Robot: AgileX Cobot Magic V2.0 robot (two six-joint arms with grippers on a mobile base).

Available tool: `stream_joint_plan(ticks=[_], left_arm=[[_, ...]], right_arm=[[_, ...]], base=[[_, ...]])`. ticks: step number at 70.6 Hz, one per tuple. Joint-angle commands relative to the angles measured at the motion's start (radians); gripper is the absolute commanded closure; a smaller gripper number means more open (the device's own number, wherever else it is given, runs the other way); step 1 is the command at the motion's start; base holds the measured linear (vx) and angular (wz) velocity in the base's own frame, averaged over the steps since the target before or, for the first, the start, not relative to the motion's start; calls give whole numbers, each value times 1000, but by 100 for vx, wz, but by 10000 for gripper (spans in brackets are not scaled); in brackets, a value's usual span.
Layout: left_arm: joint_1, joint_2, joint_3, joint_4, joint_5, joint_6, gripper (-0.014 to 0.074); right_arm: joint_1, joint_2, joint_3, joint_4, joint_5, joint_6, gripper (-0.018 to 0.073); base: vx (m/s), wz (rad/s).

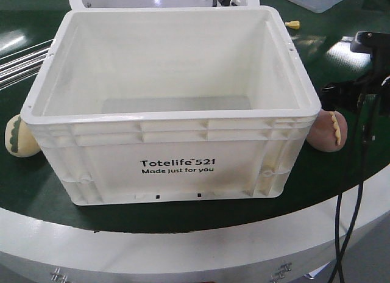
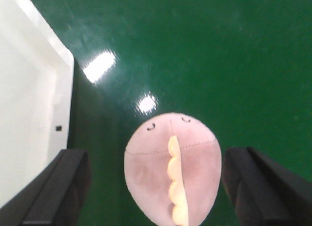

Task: Place moving items into box and shelve
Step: 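Lower the right gripper onto the pink plush toy and grasp it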

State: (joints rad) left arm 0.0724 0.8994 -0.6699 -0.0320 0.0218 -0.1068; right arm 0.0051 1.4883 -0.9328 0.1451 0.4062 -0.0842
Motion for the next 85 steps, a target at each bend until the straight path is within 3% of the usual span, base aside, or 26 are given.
stream_joint_plan(ticks=[1, 42, 52, 65, 85], left_arm=[[2, -6, -36, -8, -88, -9, 83], [2, -7, -36, -8, -86, -1, 83], [2, -7, -36, -8, -80, -1, 83], [2, -7, -37, -8, -82, -2, 83], [22, 82, -102, -8, -52, -4, 83]], right_arm=[[1, -9, -35, 1, -51, -7, -32], [0, 155, -35, -6, -82, -16, -3], [0, 183, -35, -5, -75, -16, 151], [0, 191, -35, -5, -59, -18, 572], [0, 191, -35, -5, -49, -19, 576]], base=[[0, 0], [0, 0], [0, 0], [0, 0], [0, 0]])
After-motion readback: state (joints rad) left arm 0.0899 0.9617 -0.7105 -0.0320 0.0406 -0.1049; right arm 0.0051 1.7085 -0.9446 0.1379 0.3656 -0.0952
